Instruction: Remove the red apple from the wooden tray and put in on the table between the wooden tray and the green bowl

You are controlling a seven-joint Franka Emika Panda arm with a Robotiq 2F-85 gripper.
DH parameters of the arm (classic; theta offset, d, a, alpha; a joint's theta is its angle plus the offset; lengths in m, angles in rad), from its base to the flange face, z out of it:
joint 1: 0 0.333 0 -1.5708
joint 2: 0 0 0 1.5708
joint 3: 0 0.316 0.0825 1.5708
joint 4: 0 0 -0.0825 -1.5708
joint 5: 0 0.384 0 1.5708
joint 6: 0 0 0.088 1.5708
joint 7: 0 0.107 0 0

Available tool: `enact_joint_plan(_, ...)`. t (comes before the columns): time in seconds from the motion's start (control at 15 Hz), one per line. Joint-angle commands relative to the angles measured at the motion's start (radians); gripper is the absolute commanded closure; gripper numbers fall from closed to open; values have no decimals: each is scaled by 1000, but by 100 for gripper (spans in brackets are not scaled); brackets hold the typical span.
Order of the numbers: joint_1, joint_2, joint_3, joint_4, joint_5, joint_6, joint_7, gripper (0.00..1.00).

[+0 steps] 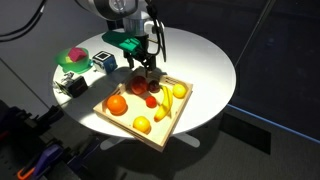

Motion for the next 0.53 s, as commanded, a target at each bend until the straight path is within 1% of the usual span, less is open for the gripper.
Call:
enact_joint_plan(0.0, 7, -27, -11, -26, -11, -15, 20, 0)
enact_joint_plan(0.47, 5, -20, -24, -35, -15, -10, 23, 0)
